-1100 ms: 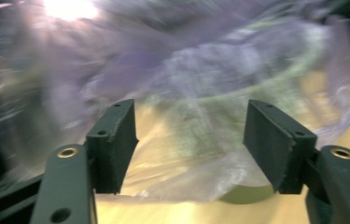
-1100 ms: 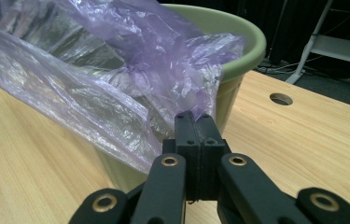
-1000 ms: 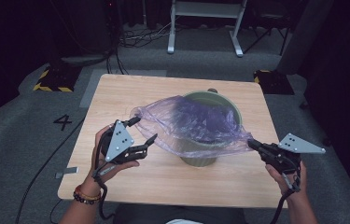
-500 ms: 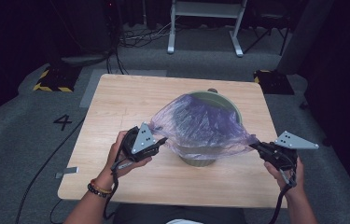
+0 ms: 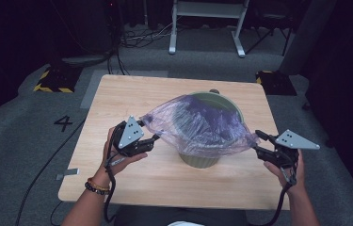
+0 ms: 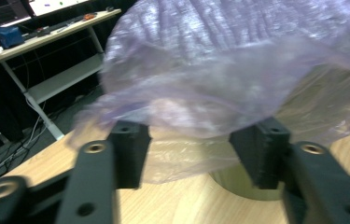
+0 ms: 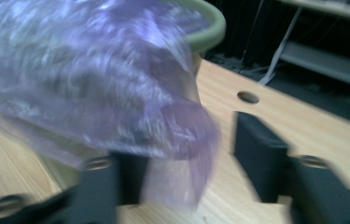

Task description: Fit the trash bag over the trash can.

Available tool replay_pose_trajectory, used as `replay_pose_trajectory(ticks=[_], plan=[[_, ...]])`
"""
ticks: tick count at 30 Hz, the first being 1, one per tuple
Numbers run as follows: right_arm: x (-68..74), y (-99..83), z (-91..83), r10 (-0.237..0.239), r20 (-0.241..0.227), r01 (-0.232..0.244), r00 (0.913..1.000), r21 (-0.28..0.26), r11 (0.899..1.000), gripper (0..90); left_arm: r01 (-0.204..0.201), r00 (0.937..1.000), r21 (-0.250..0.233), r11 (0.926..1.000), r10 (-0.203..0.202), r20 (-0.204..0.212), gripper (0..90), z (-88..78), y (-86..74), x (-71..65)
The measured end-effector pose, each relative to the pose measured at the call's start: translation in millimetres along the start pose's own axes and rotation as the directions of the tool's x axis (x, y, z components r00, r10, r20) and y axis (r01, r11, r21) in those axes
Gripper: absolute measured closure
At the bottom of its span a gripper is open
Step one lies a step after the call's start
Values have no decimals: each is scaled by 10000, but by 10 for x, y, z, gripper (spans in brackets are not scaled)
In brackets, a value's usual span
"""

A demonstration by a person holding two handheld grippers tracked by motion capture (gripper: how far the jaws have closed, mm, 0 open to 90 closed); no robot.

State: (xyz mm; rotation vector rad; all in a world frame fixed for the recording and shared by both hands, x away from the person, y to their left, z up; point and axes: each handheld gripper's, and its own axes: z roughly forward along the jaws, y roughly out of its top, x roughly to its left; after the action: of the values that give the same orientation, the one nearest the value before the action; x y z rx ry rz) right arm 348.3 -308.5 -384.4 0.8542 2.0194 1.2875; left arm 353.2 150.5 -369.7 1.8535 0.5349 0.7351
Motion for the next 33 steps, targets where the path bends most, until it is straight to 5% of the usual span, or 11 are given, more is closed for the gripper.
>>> replay_pose_trajectory(ticks=[5, 11, 15, 18, 21, 24, 30, 33], plan=[[173, 51, -187, -1415, -128, 1411, 9899, -305, 9895, 306, -45, 10000, -132, 9999, 46, 66, 278, -198, -44, -29], [331, 186, -325, -2300, -116, 2274, 9731, -1092, 9677, 335, 332, 9993, -707, 9969, -343, -139, 224, -428, 5, 70], [360, 283, -278, -2644, -135, 2609, 9643, -1213, 9577, 510, 102, 9994, -674, 9977, -123, -308, 203, -420, 64, 142], [358, 334, -246, -2953, -211, 2904, 9552, -1271, 9484, 672, -294, 9994, -330, 9990, 299, 150, 217, -339, 107, 163], [321, 408, -205, -2948, -484, 2858, 9543, -1402, 9480, 817, -690, 9956, 13, 9976, 688, 638, 265, -198, 155, 165], [227, 490, -138, -2500, -729, 2376, 9655, -1462, 9603, 887, -829, 9912, 19, 9966, 823, 1040, 285, -78, 206, 136], [42, 602, 50, -1447, -666, 1371, 9872, -1070, 9848, 900, -839, 9811, -918, 9922, 983, 1667, 210, -116, 347, -13], [21, 643, 105, -1287, -537, 1235, 9902, -895, 9883, 900, -1213, 9660, -897, 9886, 1383, 2184, 176, -140, 404, -148]])
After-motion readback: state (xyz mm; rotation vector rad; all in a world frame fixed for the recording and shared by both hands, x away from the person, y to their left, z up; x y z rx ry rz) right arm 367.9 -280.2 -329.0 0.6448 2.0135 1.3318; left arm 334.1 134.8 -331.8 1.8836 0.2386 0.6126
